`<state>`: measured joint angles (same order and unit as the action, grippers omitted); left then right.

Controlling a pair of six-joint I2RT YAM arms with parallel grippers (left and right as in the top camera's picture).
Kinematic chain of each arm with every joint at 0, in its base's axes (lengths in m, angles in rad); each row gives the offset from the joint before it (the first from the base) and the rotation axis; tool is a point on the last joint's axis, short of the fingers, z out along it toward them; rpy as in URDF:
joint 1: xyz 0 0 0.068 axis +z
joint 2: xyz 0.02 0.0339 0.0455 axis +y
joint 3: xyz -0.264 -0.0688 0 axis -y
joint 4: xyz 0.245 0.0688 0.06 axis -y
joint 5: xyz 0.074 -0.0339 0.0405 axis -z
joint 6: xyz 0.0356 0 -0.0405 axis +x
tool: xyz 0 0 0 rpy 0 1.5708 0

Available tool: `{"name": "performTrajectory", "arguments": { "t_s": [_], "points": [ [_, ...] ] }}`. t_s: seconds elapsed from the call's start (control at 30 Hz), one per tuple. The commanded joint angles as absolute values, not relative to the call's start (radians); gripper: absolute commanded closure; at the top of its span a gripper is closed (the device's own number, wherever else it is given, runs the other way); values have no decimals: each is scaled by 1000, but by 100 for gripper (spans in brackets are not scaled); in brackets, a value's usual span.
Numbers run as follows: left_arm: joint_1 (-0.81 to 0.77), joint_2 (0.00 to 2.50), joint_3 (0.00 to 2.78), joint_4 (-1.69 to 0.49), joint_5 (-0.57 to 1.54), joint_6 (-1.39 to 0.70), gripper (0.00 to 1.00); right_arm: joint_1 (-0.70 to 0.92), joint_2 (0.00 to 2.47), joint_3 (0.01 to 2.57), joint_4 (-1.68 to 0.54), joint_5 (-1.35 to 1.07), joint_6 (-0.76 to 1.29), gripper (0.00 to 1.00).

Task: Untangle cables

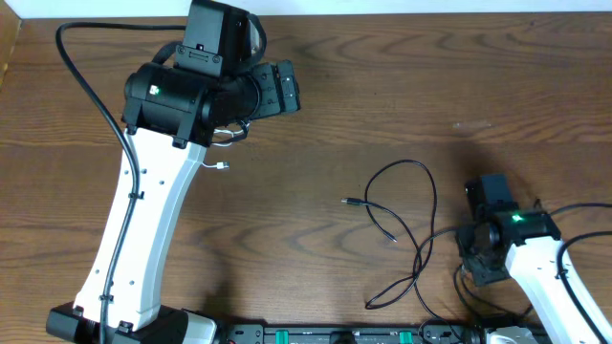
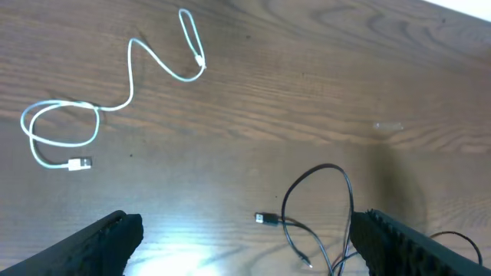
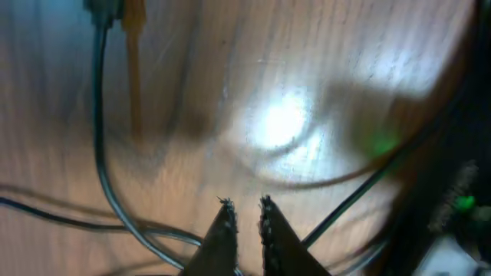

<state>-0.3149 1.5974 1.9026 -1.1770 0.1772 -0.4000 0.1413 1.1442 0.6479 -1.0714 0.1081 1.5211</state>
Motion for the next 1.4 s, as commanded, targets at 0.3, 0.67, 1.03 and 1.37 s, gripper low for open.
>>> {"name": "performTrajectory", "arguments": {
  "t_s": [0.3,0.67,1.03,1.37],
  "points": [
    [-311,1599,1913,-1212,172,-406,6,137,1143,682,-1052,239,1272,99],
    [-343,1605,1892,-1219,341,-224,6,94,1143,798,-1016,230,1111,99],
    [-487,1628,1640,-1039,406,-83,6,-196,1143,1252,-1133,116,752,99],
    [-677,1710,1468,-734,243,-39,6,-313,1143,1307,-1258,-22,559,99]
  ]
}}
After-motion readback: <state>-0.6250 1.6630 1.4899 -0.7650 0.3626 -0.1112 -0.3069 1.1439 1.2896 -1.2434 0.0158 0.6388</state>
